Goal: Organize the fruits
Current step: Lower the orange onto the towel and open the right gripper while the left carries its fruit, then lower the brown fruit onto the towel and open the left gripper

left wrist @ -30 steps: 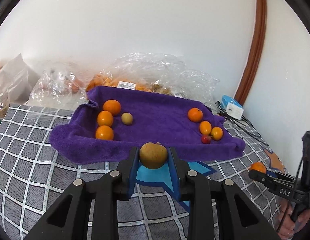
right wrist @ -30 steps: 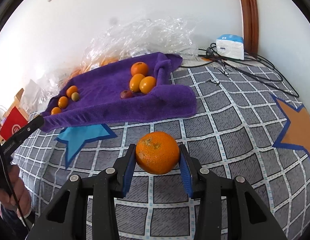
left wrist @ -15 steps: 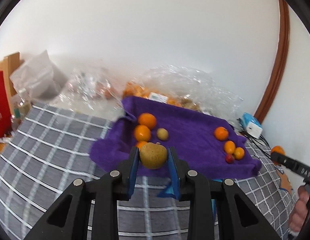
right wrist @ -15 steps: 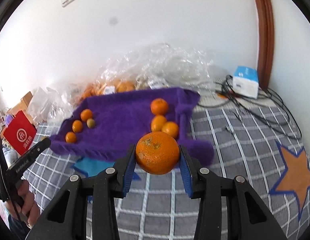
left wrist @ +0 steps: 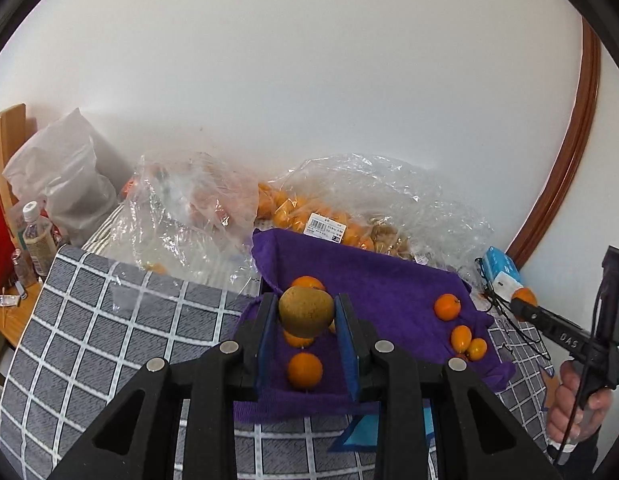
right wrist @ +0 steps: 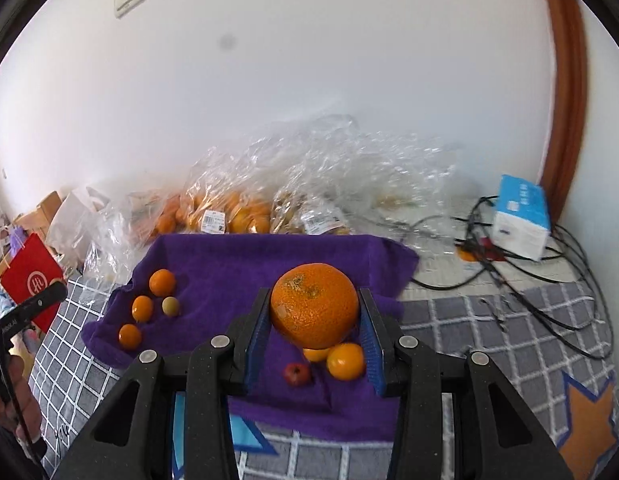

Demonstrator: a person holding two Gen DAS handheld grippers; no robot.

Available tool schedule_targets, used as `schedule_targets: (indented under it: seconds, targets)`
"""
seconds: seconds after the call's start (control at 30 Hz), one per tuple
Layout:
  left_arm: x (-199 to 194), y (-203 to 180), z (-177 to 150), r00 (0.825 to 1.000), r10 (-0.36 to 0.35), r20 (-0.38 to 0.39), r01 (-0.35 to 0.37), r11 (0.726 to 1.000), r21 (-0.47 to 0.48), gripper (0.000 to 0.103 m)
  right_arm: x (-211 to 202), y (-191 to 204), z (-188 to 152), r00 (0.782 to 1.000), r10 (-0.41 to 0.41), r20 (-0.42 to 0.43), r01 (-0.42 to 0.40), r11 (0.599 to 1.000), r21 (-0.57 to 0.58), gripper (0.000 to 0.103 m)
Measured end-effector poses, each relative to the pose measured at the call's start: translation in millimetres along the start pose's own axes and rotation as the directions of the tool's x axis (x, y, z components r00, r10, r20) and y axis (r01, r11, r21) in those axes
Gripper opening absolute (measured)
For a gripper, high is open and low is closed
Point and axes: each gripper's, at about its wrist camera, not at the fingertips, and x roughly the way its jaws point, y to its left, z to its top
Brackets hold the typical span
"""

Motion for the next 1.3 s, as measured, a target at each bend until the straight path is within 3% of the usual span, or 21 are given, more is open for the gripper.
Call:
schedule_targets:
  seconds: [0.13, 0.27, 0.43, 0.57, 0.77, 0.9, 1.07, 1.3]
  targets:
    - [24, 2, 3, 0.999, 0.008, -0.039, -0.008, 1.0, 0.009, 0.028, 45, 14, -1, 0.997, -0.011, -0.071, 0.007, 0.998, -0.067, 0.041]
    - [46, 8, 2, 0.996, -0.012, -0.094, 0.011, 1.0, -0.003, 0.028, 88, 20, -8, 0.986, 0.002, -0.168, -0.013, 0.998, -0.063, 0.041]
    - [66, 11, 0, 0.985, -0.045, -0.165, 0.046, 0.999, 0.001, 0.028, 107, 35, -17, 0.98, -0.069, -0.187, 0.04, 0.988, -0.152, 0.041]
    - [75, 5, -4, 0.974, -0.089, -0.209, 0.091, 0.996, 0.003, 0.028, 108, 38, -20, 0.981, -0.085, -0.174, 0.051, 0.981, -0.189, 0.041]
    - [88, -16, -14, 0.962, -0.072, -0.264, 0.091, 0.994, 0.061, 0.028, 97, 33, -19, 0.982, -0.077, -0.175, 0.044, 0.982, -0.182, 0.044]
    - [96, -30, -15, 0.958, -0.029, -0.284, 0.062, 0.992, 0.108, 0.028, 66, 23, -17, 0.99, -0.065, -0.123, 0.046, 0.987, -0.157, 0.056]
    - [108, -41, -18, 0.95, 0.018, -0.311, 0.027, 0.99, 0.14, 0.028, 32, 1, -28, 0.996, -0.046, -0.074, 0.039, 0.995, -0.093, 0.057]
    - [122, -48, -26, 0.937, 0.111, -0.332, -0.047, 0.98, 0.195, 0.028, 36, -23, -31, 0.995, -0.028, -0.097, 0.028, 1.0, 0.001, 0.057]
